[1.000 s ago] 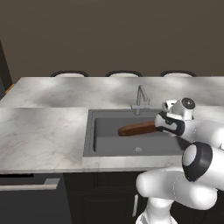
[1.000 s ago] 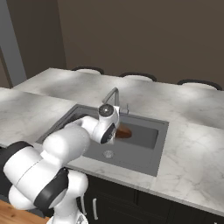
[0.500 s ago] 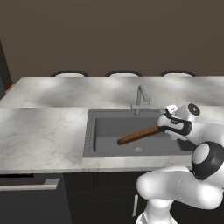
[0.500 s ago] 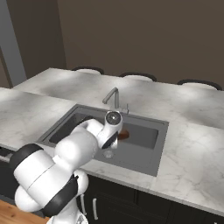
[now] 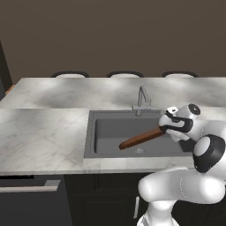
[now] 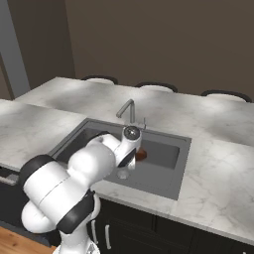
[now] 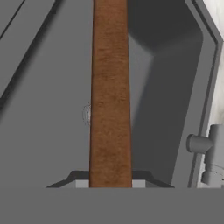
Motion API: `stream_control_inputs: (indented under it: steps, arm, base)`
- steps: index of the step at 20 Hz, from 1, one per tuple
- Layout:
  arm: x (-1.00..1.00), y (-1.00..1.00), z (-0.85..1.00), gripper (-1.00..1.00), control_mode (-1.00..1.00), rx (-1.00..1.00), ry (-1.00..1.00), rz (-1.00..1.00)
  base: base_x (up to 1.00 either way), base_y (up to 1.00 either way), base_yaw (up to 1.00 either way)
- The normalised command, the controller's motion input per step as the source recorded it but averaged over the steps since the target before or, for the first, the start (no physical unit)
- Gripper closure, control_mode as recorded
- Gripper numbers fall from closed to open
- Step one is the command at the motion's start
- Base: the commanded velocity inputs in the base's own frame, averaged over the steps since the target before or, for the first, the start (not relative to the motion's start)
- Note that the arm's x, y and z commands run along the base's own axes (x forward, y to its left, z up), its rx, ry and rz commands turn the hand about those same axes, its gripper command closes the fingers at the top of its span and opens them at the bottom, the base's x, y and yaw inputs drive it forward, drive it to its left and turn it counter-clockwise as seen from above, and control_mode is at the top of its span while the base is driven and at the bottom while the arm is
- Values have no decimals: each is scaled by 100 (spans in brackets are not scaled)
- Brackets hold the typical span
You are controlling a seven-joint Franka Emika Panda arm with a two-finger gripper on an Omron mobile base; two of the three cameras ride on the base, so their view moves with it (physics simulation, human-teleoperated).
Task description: Move the cutting board and knife to the sink. Then move spray from the cabinet to the counter.
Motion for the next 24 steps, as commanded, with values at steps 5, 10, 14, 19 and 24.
stream_control_inputs:
  steps: [5, 10, 14, 19, 24]
  arm:
    - [11, -2, -8, 100, -100, 0, 10, -4]
    - [10, -4, -10, 100, -100, 0, 0, -9]
    - [11, -8, -11, 100, -100, 0, 1, -15]
    - [13, -9, -14, 100, -100, 0, 0, -15]
    - [15, -7, -15, 100, -100, 0, 0, -5]
  base:
    - [0, 0, 0]
    - [0, 0, 0]
    - [0, 0, 0]
    - [0, 0, 0]
    - [0, 0, 0]
